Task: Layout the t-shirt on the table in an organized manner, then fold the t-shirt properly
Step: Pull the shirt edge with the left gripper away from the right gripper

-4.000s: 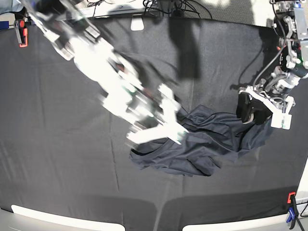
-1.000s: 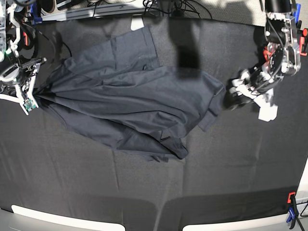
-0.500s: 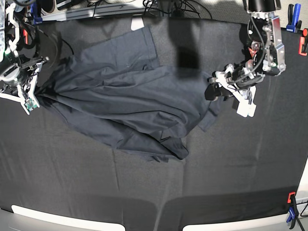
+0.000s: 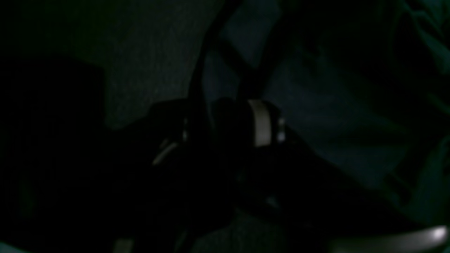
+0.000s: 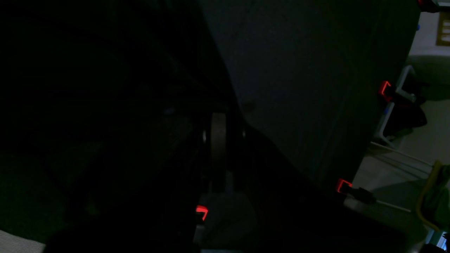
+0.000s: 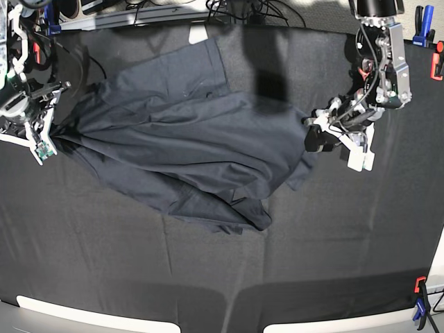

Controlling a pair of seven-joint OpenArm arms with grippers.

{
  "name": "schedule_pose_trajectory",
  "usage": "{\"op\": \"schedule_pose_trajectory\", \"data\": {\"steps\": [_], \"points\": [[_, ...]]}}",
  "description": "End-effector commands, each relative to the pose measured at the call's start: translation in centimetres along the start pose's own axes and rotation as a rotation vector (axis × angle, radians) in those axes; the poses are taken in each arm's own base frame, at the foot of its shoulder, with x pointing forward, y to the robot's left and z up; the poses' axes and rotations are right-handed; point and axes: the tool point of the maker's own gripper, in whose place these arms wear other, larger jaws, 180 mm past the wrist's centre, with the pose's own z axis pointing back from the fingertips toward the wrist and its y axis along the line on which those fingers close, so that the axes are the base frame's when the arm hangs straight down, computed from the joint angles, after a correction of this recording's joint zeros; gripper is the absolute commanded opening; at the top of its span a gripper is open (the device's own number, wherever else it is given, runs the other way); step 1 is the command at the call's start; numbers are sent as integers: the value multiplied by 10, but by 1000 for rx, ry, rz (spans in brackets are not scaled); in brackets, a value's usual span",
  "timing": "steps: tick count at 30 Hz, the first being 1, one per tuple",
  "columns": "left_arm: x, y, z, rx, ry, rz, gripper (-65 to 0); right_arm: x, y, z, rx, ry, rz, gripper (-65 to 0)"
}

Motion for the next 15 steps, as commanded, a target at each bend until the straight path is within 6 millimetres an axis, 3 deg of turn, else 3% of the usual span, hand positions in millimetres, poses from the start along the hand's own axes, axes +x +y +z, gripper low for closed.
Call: {"op": "schedule_pose_trajectory", "data": {"steps": [1,2,10,15], "points": [[10,-3,2,-13,-14,-8,-624,5,-12,5,-32,-13,30,-650],[5,-4,2,-24,17,1,-650,5,-12,5,-32,-12,30,-650],[-12,-22,13,-164,135,100,-650,-1,-10,5,-22,18,50,-650],[-9,-4,26,-142,163,44,-650,-2,-9,5,-17,26,59,-650]]}}
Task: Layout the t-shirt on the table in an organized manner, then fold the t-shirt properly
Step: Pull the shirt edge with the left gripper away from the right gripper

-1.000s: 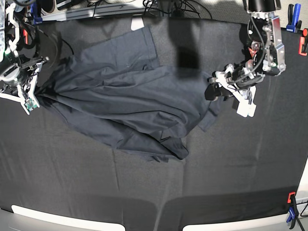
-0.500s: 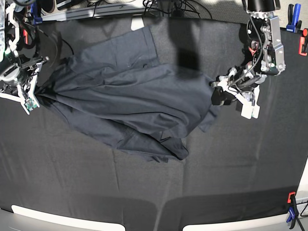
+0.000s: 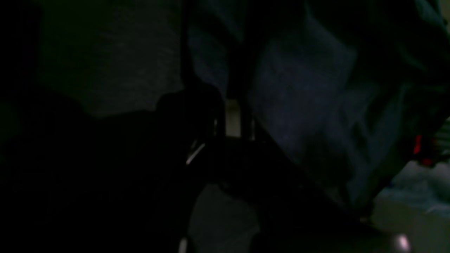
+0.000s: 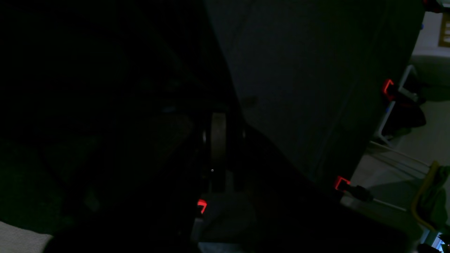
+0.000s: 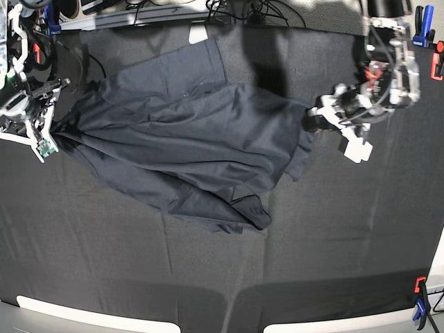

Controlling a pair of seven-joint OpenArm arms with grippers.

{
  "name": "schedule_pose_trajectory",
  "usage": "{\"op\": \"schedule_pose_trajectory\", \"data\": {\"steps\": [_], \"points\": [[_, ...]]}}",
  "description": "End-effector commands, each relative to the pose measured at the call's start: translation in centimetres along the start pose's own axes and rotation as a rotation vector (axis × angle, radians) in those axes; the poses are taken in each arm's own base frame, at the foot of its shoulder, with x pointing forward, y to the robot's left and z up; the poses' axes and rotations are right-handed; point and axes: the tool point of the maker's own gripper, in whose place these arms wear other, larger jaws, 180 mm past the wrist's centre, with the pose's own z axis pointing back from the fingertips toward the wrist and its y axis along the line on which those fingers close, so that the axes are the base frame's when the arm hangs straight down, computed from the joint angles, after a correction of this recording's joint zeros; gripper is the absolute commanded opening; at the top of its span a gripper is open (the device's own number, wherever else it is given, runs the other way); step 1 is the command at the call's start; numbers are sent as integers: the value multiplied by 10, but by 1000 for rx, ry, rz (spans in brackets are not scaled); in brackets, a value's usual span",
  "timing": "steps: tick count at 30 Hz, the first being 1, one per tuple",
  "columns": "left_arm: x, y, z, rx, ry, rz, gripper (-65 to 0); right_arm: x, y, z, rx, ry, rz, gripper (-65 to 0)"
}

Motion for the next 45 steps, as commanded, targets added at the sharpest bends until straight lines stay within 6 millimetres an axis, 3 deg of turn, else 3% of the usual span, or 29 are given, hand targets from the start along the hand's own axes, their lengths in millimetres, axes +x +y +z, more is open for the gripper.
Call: {"op": "schedule_pose_trajectory", "data": {"steps": [1,4,7,13,17,19,25,27,29,34,40,45], "points": [[14,2,9,4,-26,-39,-650,1,-12,6,-32,6,33,-650],[12,11,23,35,18,-77,-650,-6,-11,6,-29,44,37,-650],[1,3,37,14,54,-104,-650,-16,-2,5,-2,74,58,-650],[-27,-41,65,-24,48,-203,-650,-47,25,6,69,154,96,-650],[-32,-76,84,-53,4,-282,-650,-62,21,8,30,219,129,-650],[-28,-83,90,-37,-29,-323,-650,-62,19,8,21,221,124,-650],[-31,-71,93,51,-1,-379,-649,-63,19,8,21,227,125,-650],[-37,-70,93,48,18,-369,-482,-63,19,8,21,227,125,-650],[-47,-69,95,51,41,-347,-386,-63,17,8,19,229,129,-650],[-83,-63,102,68,128,-281,-381,-64,7,10,-2,239,155,-650],[-74,-62,101,83,74,-267,-381,-64,5,10,-7,242,163,-650],[-66,-34,105,245,78,-345,-381,-64,5,10,-7,240,163,-650]]}}
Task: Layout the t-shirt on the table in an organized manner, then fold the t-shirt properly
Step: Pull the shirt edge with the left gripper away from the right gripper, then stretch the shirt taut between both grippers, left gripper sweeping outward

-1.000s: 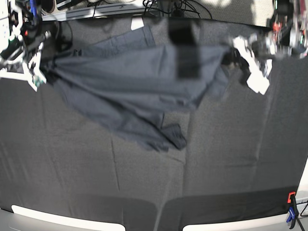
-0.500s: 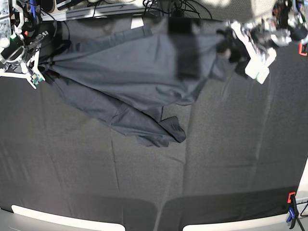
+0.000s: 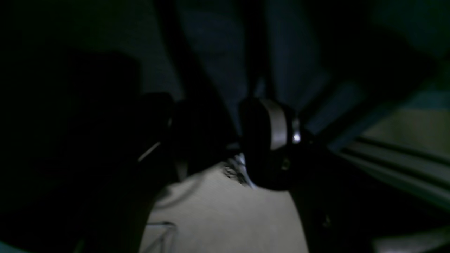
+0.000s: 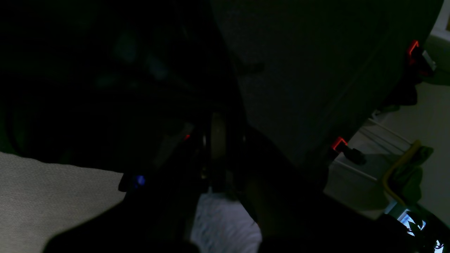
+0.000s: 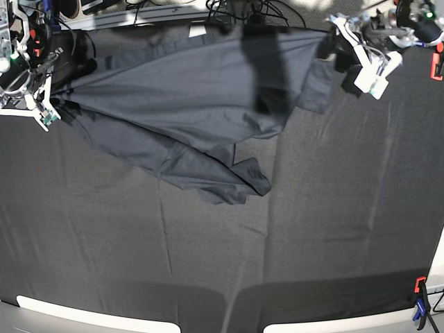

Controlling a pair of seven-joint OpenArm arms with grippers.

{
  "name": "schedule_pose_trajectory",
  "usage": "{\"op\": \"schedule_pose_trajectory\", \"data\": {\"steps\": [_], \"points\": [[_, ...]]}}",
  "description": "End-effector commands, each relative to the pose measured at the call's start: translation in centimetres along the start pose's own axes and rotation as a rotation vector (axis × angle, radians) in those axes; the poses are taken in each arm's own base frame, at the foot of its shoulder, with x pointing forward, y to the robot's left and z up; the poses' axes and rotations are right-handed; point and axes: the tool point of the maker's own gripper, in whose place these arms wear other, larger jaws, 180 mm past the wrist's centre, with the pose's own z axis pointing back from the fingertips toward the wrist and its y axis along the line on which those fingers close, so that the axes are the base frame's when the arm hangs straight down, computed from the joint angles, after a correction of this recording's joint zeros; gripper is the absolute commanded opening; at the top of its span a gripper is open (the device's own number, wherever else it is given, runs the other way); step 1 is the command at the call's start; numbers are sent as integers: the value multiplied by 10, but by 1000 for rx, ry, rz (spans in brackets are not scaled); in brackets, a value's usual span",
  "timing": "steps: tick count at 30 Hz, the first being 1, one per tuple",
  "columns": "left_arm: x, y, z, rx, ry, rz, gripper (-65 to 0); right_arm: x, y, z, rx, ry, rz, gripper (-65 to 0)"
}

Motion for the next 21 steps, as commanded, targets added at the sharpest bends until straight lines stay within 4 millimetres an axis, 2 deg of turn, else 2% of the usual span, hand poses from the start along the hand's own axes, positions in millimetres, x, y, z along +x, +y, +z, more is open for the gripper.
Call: {"op": "schedule_pose_trajectory", "data": {"steps": [1,3,5,8,11,14,21], "points": [[9,12,4,65,-33,1,-381,-3,-15,5,-49,17,22,-650],[8,29,6,163,-28,19,-381,-3,-15,5,-49,17,22,-650],[4,34,7,191,-6,17,-381,-3,-15,5,-49,17,22,-650],[0,29,6,163,14,38,-381,-2,-14,5,-46,16,21,-650],[7,14,4,76,-24,94,-381,-2,-14,5,-47,15,18,-650],[27,5,5,18,-134,131,-381,-2,-14,5,-47,15,18,-650],[75,13,7,31,-286,92,-383,-2,-15,5,-48,12,5,-650]]}}
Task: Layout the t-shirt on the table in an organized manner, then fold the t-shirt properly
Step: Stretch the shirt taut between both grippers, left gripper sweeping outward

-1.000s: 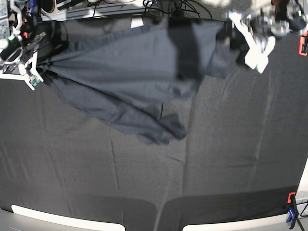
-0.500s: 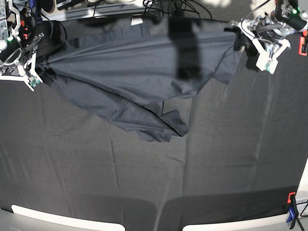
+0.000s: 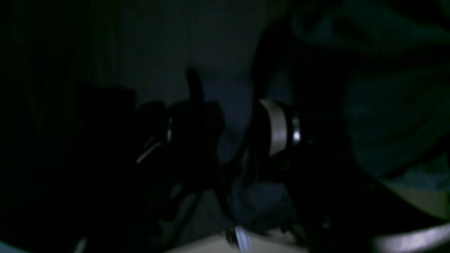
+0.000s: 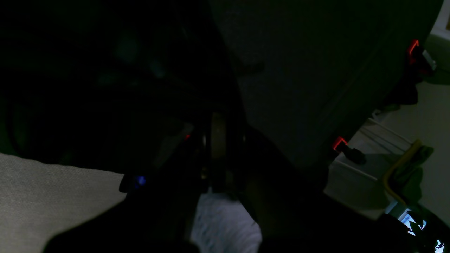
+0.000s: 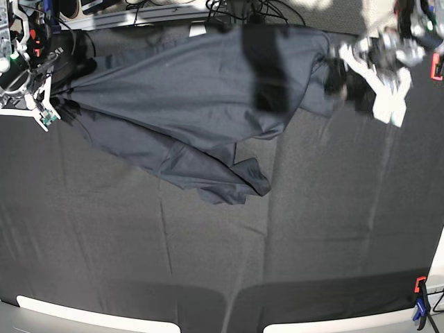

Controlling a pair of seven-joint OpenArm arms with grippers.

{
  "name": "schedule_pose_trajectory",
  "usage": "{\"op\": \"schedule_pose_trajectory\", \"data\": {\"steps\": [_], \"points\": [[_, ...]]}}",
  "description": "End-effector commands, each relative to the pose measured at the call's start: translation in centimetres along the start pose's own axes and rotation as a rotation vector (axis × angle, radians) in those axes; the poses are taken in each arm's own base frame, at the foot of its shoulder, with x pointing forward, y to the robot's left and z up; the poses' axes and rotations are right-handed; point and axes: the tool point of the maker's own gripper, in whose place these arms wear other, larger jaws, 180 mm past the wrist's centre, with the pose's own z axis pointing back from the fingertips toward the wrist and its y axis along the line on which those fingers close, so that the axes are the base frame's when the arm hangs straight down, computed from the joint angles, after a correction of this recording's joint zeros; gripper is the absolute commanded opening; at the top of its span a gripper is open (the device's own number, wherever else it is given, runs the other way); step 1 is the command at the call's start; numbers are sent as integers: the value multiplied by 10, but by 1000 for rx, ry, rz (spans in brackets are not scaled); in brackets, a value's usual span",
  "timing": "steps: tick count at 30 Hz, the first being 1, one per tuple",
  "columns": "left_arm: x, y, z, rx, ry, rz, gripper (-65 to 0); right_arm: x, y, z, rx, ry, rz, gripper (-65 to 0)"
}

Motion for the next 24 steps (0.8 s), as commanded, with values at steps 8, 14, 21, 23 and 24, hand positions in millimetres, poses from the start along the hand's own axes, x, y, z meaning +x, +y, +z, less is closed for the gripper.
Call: {"op": "schedule_pose_trajectory", "data": {"steps": [8,14,21,23,24], "points": [[36,14,-15,8,-82,-12,-384,-1,-12,4,-36,7,5,-650],[8,38,-47,-24,51,147,-384,3,-6,4,-3,-15,-9,-650],[4,28,-59,-154,67,198,-384,3,-6,4,-4,-14,-8,-650],[2,23,-60,-172,75,194,-384,3,-6,4,-4,-14,-8,-650],[1,21,-61,-177,76,199,-384,3,-6,4,-4,-14,-8,-650]]}}
